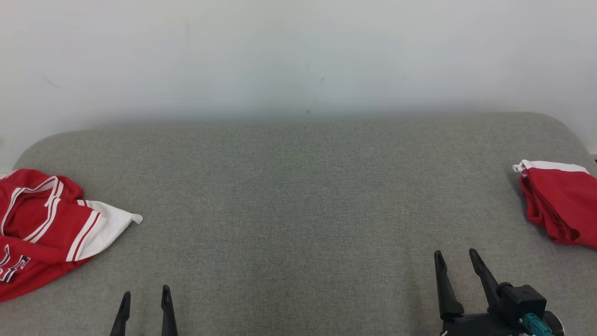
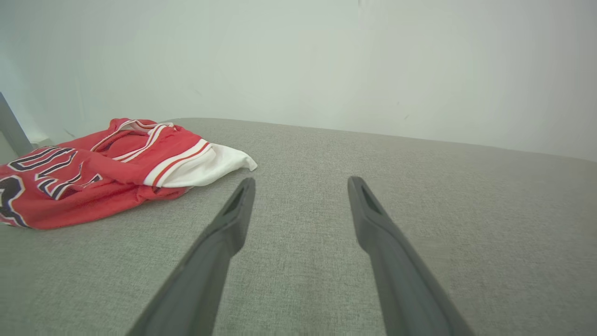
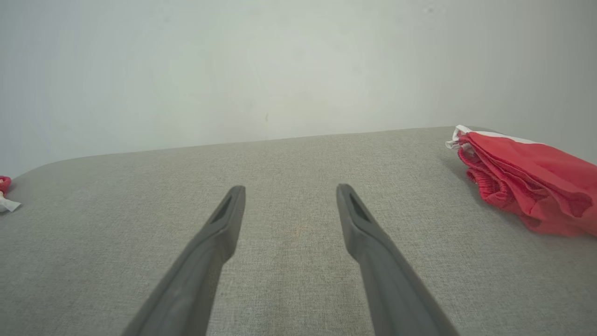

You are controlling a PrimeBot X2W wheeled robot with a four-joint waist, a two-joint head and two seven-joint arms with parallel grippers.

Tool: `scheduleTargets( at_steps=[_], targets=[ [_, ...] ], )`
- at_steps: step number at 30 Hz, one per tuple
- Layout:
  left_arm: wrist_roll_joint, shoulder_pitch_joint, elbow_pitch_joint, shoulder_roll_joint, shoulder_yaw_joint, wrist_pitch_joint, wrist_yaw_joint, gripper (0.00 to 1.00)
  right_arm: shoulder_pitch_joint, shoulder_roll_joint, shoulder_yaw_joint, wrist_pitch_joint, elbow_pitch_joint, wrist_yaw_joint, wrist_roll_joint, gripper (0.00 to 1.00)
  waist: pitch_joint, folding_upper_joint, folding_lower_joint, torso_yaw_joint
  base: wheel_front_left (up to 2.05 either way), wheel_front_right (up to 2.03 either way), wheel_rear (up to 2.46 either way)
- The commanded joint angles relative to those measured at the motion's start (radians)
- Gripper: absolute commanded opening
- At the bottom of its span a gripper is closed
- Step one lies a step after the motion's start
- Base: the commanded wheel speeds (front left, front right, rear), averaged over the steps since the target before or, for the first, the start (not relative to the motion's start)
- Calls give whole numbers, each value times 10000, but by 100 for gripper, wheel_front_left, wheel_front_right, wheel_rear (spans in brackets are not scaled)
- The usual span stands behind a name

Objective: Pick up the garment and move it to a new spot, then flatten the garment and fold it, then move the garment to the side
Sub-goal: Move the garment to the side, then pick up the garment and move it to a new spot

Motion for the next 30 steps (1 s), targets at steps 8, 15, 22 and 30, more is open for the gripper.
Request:
scheduleTargets(
  at_steps=[8, 15, 22, 30],
  targets=[
    [-59, 170, 40, -15, 94, -32, 25, 100, -29, 63, -55, -58, 118, -24, -176, 100, -8, 0, 1, -13, 0, 0, 0],
    [-35, 171, -32, -15, 81, -32, 23, 100, -19, 73, -49, -110, 200, -24, -127, 100, 12, 0, 1, -70, 0, 0, 0],
    [-44, 92, 36, -14, 93, -32, -16, 100, -40, 75, -38, -143, 226, -24, -20, 100, 22, 0, 1, -4, 0, 0, 0],
    [-57, 57, 58, -13, 78, -30, 6, 100, 69, 73, -18, -157, 227, -24, 73, 100, 17, 0, 1, 470, 0, 0, 0]
  ],
)
